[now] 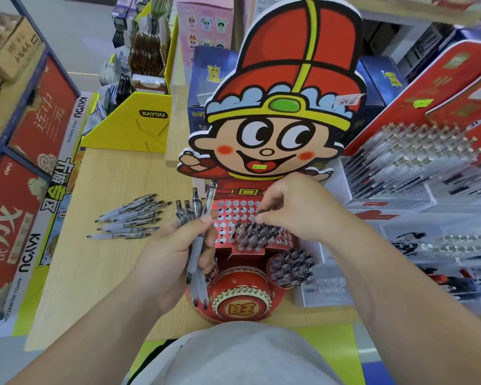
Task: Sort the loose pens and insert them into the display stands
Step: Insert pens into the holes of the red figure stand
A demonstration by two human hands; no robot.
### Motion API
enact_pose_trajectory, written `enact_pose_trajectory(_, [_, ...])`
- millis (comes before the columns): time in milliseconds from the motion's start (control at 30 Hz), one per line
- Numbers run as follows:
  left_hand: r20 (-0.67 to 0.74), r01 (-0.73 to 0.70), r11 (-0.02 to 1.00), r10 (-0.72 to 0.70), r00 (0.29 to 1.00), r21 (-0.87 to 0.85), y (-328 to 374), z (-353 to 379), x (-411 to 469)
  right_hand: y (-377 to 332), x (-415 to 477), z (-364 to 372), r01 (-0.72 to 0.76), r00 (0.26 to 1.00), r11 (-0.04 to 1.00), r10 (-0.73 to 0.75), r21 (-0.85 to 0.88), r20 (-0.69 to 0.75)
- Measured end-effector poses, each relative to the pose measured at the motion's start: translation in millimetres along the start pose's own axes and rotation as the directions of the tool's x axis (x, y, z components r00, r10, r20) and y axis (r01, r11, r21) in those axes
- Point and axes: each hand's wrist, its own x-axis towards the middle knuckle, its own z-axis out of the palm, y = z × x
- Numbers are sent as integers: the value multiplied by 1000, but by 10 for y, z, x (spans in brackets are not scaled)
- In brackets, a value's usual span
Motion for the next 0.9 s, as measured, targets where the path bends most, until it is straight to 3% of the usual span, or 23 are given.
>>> enact_pose_trajectory(200, [62,11,1000,-11,998,-10,14,0,-32,-25,-18,-23,20,999,999,-18,-45,50])
enact_pose_trajectory(300, [99,-14,998,7,995,65,46,20,-62,-15,-79,-67,1,998,992,-8,123,56])
enact_pose_trajectory(467, [143,-69,989,49,989,134,76,72,-121,-79,-201,-90,58,979,916,26,396,-204])
enact_pose_trajectory(567, [206,-83,984,50,977,156,94,112,-173,-165,-253,-42,34,995,803,30,595,-96])
enact_pose_trajectory(767, [265,-107,970,47,963,217,147,94,-193,-231,-339,0,9,999,678,22,735,-32])
enact_pose_trajectory(900, [163,-37,994,20,986,105,106,4,-118,-237,-354,-57,22,994,653,66,757,-86])
